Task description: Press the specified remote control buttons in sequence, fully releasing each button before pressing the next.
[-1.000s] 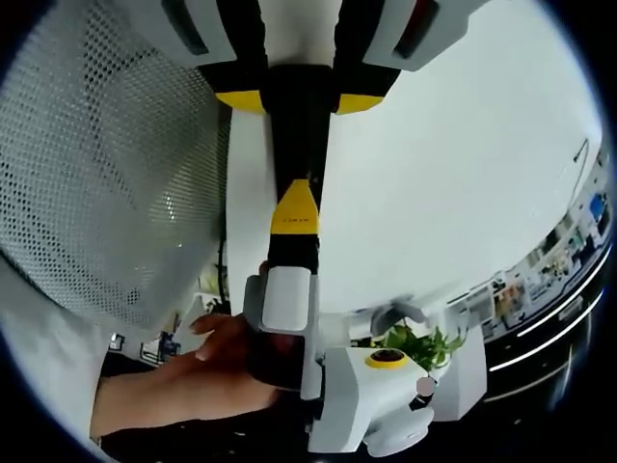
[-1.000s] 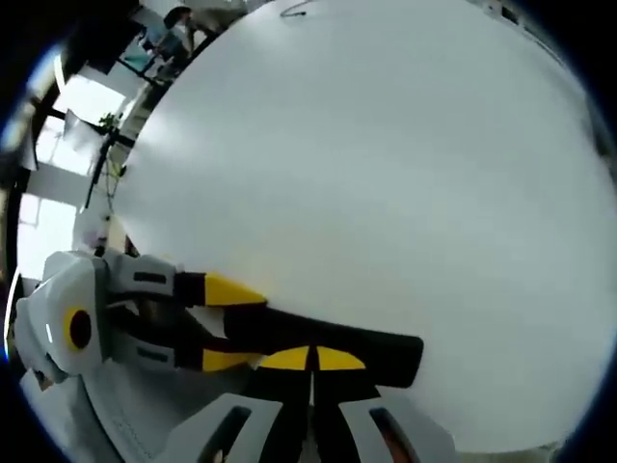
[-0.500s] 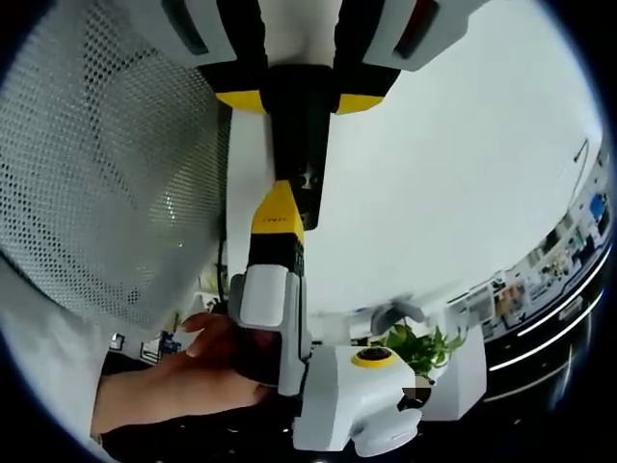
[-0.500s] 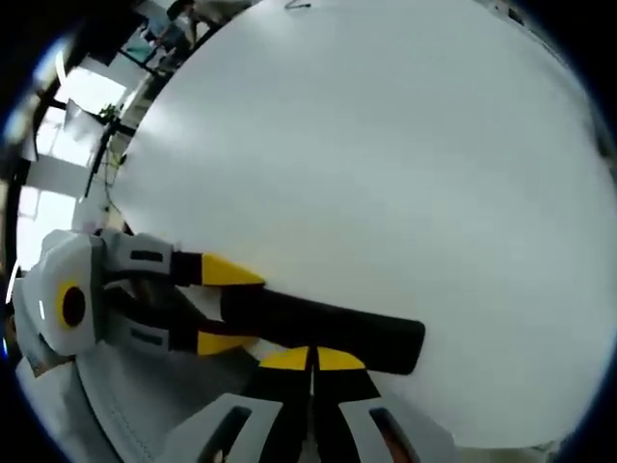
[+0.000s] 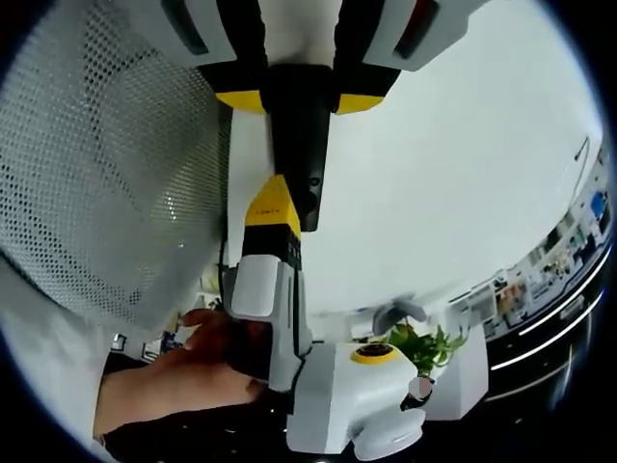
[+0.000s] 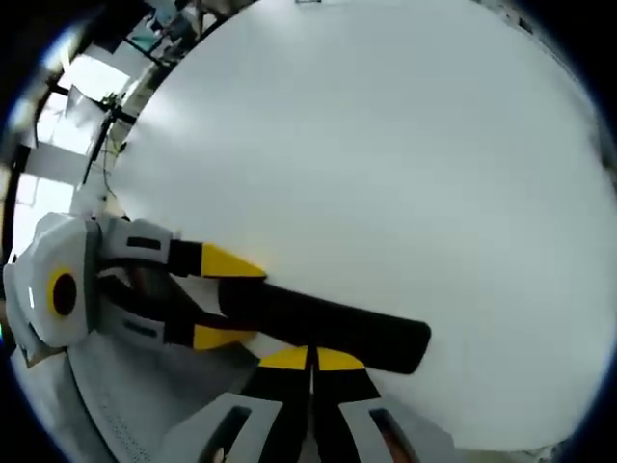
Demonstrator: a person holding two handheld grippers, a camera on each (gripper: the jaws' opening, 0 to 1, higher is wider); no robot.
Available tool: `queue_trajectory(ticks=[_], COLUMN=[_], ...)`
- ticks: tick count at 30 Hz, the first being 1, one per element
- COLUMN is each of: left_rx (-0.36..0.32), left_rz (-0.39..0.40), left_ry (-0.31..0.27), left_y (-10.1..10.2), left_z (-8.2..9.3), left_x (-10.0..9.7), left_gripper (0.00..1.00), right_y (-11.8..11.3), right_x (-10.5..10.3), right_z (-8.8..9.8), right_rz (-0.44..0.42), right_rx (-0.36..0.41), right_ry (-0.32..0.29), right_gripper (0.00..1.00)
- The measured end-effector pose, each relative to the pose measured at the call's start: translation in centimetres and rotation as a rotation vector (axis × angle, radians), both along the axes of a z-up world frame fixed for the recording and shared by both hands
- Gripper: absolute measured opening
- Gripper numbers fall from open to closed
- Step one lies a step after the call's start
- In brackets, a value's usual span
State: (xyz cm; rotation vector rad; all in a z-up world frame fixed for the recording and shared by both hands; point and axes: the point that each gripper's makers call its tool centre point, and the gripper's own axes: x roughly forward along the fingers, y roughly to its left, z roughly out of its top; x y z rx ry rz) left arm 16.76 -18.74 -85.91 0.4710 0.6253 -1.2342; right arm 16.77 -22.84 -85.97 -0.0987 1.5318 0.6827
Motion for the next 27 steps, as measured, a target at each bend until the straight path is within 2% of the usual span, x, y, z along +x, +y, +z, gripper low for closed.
queue_trajectory(ticks=[8,10,15,20,27], left_rx=[0.003,0.002,0.001,0.003,0.003], left_rz=[0.000,0.000,-0.001,-0.004,-0.004], left_ry=[-0.001,-0.001,-0.001,-0.001,-0.001], left_y=[0.0,0.0,0.0,0.0,0.0], left_z=[0.0,0.0,0.0,0.0,0.0], left_x=[0.0,0.0,0.0,0.0,0.0], left_gripper=[0.25,0.25,0.25,0.25,0.25], right_y=[0.0,0.4,0.6,0.9,1.5], right_x=[0.0,0.1,1.2,1.3,1.3], right_z=[0.2,0.5,1.2,1.4,1.5], right_rz=[-0.020,-0.035,-0.069,-0.087,-0.072], right_rx=[0.006,0.036,0.056,0.078,0.095], right_ry=[0.003,0.002,-0.015,-0.006,-0.012], right_gripper=[0.00,0.00,0.00,0.00,0.00])
